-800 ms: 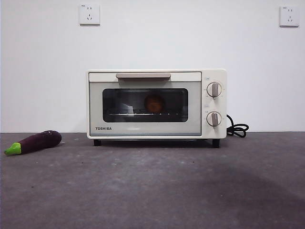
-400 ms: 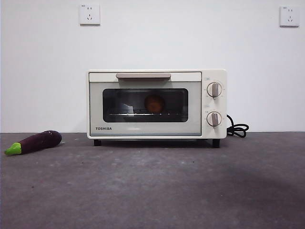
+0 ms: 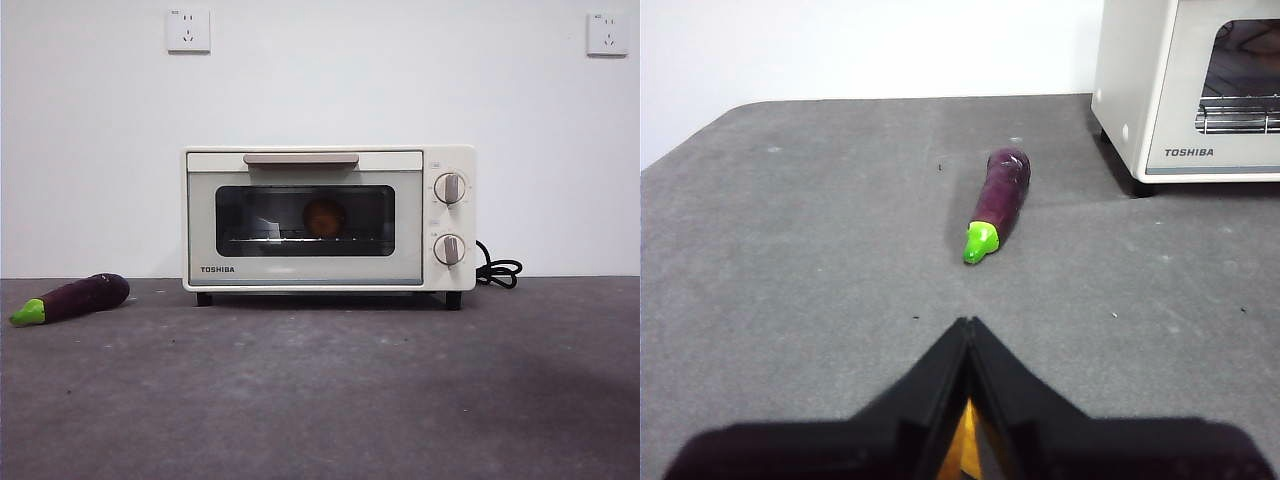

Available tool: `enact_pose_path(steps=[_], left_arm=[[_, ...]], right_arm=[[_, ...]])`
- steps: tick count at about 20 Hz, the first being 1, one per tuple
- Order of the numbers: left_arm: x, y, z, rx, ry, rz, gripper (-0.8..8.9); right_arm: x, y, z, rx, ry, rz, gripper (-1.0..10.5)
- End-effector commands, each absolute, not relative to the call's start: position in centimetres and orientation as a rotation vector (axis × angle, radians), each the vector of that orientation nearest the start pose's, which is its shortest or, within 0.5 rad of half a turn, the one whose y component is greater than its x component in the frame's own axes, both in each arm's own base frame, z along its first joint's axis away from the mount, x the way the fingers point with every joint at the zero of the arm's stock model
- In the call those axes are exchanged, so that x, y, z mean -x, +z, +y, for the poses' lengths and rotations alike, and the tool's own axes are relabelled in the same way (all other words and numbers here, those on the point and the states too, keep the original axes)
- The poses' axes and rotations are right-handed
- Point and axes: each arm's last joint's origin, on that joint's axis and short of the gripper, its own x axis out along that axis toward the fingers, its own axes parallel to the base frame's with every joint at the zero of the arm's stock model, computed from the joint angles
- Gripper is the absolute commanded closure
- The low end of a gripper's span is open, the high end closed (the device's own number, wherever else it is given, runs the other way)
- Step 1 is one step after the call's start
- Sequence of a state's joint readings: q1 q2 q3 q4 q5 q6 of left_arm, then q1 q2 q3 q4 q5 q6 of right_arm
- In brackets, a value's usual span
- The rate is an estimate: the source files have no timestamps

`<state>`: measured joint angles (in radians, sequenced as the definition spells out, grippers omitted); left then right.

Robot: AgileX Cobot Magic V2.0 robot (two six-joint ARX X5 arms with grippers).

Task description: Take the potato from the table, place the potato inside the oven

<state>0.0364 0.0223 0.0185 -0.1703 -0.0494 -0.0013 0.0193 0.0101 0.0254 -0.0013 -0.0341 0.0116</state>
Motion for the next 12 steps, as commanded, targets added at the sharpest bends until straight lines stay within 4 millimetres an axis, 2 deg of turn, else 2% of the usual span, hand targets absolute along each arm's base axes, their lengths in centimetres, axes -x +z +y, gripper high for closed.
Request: enact_pose_path(steps=[1,5,12], left_arm=[[-9.7,14.9,0.5,0.005,0.087,0.179,8.17],[-9.7,14.9,0.5,0.005,0.087,0.181,8.17],[-9.7,14.8,0.5,0.005,0.087,0.183,8.18]], right_arm=[[-9.7,16.1,0.2,0.005,0.041,0.058,9.5],[-9.7,15.5,0.0,0.006,-0.052,0.126,9.5],[-9.6,15.0,-0.1,0.009,-0.062,0.173,9.5]])
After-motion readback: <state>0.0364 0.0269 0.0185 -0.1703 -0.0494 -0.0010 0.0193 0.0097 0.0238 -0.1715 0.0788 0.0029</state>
